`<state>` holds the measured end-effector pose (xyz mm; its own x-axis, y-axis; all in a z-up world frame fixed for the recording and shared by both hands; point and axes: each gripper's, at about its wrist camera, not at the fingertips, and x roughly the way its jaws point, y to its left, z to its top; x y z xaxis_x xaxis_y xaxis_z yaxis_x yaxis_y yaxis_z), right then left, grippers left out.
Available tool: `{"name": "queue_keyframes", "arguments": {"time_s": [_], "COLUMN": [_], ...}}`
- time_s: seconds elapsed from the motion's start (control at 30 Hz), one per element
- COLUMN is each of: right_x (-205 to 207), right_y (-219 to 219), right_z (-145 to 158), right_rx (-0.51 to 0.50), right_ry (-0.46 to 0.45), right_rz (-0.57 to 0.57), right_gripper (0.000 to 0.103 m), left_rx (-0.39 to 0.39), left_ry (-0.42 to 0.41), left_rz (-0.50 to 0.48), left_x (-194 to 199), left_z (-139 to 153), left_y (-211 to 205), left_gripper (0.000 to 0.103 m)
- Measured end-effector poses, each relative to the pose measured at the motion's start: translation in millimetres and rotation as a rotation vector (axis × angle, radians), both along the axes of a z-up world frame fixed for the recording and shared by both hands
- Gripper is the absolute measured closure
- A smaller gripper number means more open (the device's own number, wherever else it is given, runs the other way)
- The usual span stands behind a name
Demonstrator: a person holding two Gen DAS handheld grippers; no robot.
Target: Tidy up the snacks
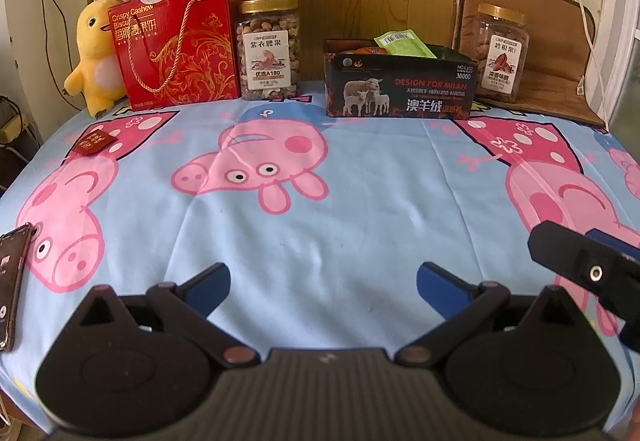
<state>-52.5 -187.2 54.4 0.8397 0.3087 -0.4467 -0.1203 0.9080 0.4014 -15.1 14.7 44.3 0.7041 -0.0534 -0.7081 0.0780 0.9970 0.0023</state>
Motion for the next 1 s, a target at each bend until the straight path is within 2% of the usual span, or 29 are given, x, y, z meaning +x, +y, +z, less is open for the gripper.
{"name": "queue_keyframes", "arguments": {"time_s": [0.5, 0.8, 0.93, 1.0], "right_x": [-4.8, -21.9, -29.0, -39.8], "right_y": [-7.5, -17.1, -15.0, -16.5], "right_z": [4.8, 15.3, 12.6, 11.9], "right_rx": [0.018, 0.017, 0.014, 0.002], "right_ry": [-0.012, -0.053, -0.031, -0.037], "right_rz": [-0.056, -0.077, -0.065, -0.069], "right_gripper": [0.013, 0.013, 0.013, 0.013], "left_rx": [0.000, 0.013, 0.015, 0.006], "left_ry": [0.007, -0.017, -0.002, -0.038], "left_rz": [-0.017, -0.037, -0.035, -0.026], "left_x": [-0.2, -8.7, -6.1, -15.7], "left_z": [4.5, 22.3, 33.6, 45.4], "left_y": [-7.2, -16.7, -22.6, -25.6], "left_gripper": [0.000, 0.000, 0.000, 0.000]}}
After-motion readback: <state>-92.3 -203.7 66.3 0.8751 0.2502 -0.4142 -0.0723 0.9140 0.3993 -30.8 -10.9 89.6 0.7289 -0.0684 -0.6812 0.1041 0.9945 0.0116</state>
